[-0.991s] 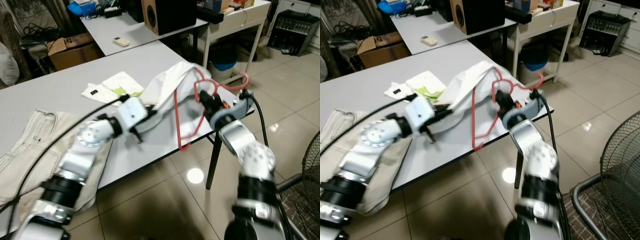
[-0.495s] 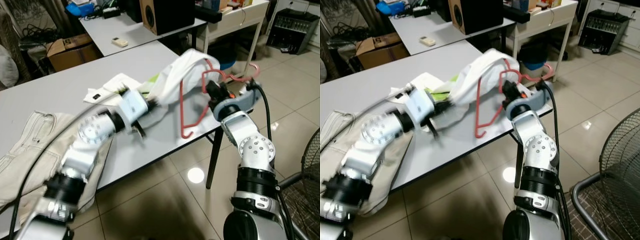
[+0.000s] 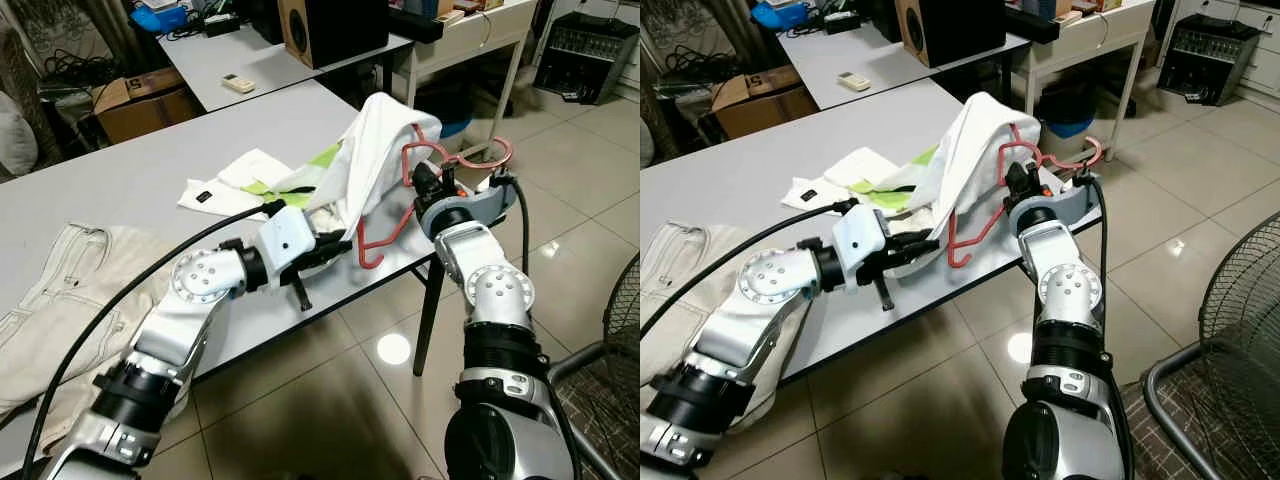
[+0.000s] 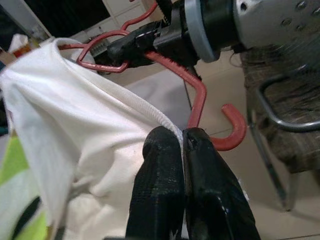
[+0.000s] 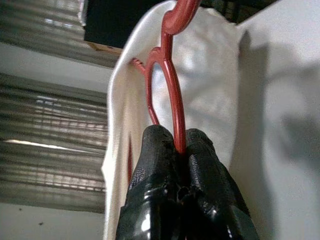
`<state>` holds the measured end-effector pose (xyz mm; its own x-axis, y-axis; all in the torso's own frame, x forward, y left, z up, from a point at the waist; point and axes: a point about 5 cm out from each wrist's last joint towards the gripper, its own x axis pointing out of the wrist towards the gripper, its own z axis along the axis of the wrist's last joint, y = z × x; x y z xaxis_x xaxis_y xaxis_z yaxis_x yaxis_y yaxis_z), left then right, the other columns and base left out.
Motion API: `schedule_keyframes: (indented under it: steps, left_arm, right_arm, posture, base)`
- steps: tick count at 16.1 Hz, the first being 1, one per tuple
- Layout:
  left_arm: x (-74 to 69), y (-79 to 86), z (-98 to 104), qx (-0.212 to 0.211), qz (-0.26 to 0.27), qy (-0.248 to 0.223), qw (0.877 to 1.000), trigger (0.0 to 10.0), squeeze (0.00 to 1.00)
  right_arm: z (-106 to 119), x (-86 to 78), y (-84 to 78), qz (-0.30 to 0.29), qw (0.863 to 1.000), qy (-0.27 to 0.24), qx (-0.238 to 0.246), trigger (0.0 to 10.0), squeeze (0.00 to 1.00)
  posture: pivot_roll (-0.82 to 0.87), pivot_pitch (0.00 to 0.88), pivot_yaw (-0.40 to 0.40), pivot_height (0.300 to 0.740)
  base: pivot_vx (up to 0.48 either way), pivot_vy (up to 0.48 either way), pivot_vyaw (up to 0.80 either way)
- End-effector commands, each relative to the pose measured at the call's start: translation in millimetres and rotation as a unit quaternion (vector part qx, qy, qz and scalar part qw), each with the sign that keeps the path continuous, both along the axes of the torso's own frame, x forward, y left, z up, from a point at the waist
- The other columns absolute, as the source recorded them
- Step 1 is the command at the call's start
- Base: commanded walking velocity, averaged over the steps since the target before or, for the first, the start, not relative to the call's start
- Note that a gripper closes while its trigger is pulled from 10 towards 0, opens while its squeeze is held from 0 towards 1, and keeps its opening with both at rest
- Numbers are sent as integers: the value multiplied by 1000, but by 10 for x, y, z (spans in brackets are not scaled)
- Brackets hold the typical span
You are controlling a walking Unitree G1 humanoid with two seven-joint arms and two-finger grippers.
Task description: Hang hanger
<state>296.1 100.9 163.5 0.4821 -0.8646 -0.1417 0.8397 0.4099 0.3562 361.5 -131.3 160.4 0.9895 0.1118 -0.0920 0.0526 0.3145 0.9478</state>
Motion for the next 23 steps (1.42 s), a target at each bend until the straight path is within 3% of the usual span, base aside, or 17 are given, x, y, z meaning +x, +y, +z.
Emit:
schedule_keyframes:
  steps: [1, 9, 11, 12, 13, 14, 15, 16, 17, 18, 20, 21, 23]
  left_arm:
    - [-104, -43, -62, 11, -46, 26, 999, 0, 0]
    - [-166, -146, -114, 25, -72, 34, 997, 0, 0]
    - [-60, -65, -192, 40, -16, 39, 998, 0, 0]
    - [15, 0, -249, 52, 24, 34, 998, 745, 0]
    - [60, 34, -249, 54, 45, 26, 997, 1137, 0]
    - [161, 104, -173, 45, 85, 7, 995, 2471, 0]
    - [221, 147, -112, 39, 107, -8, 993, 2078, 0]
    - [381, 292, 94, 12, 168, -44, 985, 0, 0]
    - [411, 342, 172, -2, 178, -50, 983, 0, 0]
    - [397, 340, 188, -7, 171, -49, 984, 0, 0]
    - [268, 224, 158, -24, 110, -26, 993, 0, 0]
    - [186, 128, 131, -36, 72, -10, 997, 0, 0]
    - [115, 37, 63, -15, 37, 4, 999, 0, 0]
  right_arm:
    - [321, 85, 287, -16, 996, -47, 79, 10000, 0]
    - [397, 154, 324, -20, 994, -57, 96, 10000, 0]
    - [499, 184, 291, -28, 986, -76, 144, 10000, 0]
    - [602, 164, 326, -10, 982, -102, 158, 10000, 0]
    - [633, 141, 359, 5, 984, -109, 142, 10000, 0]
    - [638, 71, 417, 35, 989, -116, 82, 10000, 0]
    - [623, 26, 441, 51, 991, -118, 42, 10000, 0]
    - [469, -116, 405, 76, 991, -104, -48, 10000, 0]
    - [364, -162, 268, 49, 995, -86, -31, 10000, 0]
    - [327, -168, 197, 32, 996, -77, -11, 10000, 0]
    - [288, -160, 53, -7, 998, -65, 24, 10000, 0]
    - [314, -140, 55, -14, 997, -69, 24, 10000, 0]
    - [369, -96, 114, -13, 997, -74, 37, 10000, 0]
  posture:
    - [-116, 5, 149, 740]
    - [-109, 13, 145, 740]
    - [-102, 16, 120, 740]
    - [-98, 17, 108, 740]
    - [-99, 18, 107, 740]
    - [-103, 18, 99, 740]
    - [-103, 18, 99, 740]
    - [-115, 13, 105, 740]
    - [-119, 11, 109, 740]
    - [-125, 10, 117, 740]
    - [-128, 8, 125, 740]
    - [-128, 9, 127, 740]
    - [-120, 12, 123, 740]
  base:
    - [0, 0, 0]
    - [0, 0, 0]
    - [0, 0, 0]
    - [0, 0, 0]
    - [0, 0, 0]
    - [0, 0, 0]
    - [0, 0, 0]
    - [0, 0, 0]
    - [0, 0, 0]
    - [0, 0, 0]
    - [0, 0, 0]
    - [0, 0, 0]
    - [0, 0, 0]
